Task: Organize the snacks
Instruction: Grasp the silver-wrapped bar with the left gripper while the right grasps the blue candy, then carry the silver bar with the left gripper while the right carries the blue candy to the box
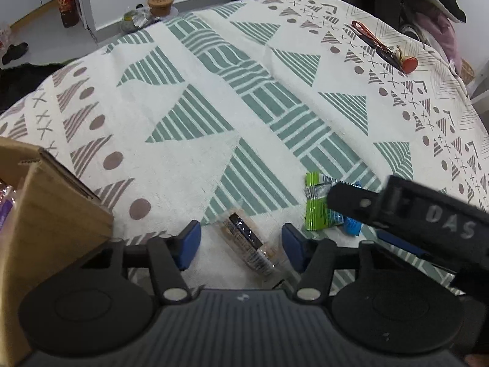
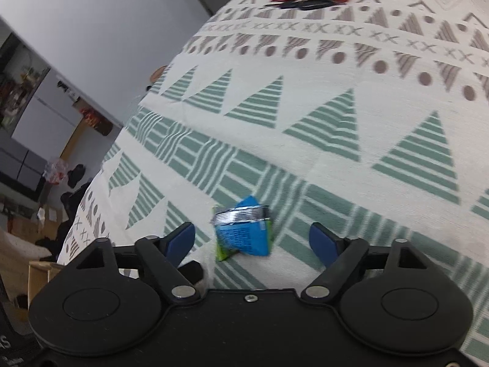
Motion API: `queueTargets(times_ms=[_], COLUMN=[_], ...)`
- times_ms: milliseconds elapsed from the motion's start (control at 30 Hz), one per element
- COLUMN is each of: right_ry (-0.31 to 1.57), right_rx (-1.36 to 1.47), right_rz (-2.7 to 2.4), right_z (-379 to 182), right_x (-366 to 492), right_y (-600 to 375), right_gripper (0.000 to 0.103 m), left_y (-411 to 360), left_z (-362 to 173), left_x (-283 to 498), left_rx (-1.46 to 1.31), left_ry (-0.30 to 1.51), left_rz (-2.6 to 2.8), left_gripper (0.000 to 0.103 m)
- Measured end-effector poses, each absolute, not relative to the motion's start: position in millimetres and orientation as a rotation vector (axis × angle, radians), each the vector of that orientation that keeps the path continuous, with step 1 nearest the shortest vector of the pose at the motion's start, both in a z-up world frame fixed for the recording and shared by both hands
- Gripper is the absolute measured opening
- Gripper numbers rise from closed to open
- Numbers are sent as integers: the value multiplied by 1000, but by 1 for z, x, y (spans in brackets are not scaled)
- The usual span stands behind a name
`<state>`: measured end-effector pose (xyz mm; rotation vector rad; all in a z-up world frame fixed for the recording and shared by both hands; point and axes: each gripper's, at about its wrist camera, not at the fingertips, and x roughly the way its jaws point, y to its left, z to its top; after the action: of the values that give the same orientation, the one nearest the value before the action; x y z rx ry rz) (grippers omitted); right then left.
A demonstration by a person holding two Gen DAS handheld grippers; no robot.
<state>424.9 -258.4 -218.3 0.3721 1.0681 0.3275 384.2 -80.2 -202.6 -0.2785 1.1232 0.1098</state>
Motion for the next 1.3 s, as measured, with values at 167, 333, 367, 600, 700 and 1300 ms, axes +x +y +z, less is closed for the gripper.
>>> queueTargets(times_ms=[167,333,367,600,700,1300], right_ry=[1031,1073,1077,1054,1030,883], right_rx=[329,352,361,389,392,345], right_rz=[321,368,372,414,434,579], right_z=[-220,-220,-219,-202,-191,-125], right_x=[424,421,421,410,405,356], right_y=[-254,-254,-255,-261,-259,-224], right_gripper=[43,26,25,23,23,23], left_y=[-76,-75,-74,-69,-65,4], left_z=[-203,-199,-197,-166,-150,-71], left_x=[382,378,377,363,358,291], left_rx=[-310,-332,-341,-334,-345,-383], left_ry=[1132,1126,1121,1050,1021,882], left_rz=[119,88,85,93,101,188], left_gripper=[24,17,17,17,17,17])
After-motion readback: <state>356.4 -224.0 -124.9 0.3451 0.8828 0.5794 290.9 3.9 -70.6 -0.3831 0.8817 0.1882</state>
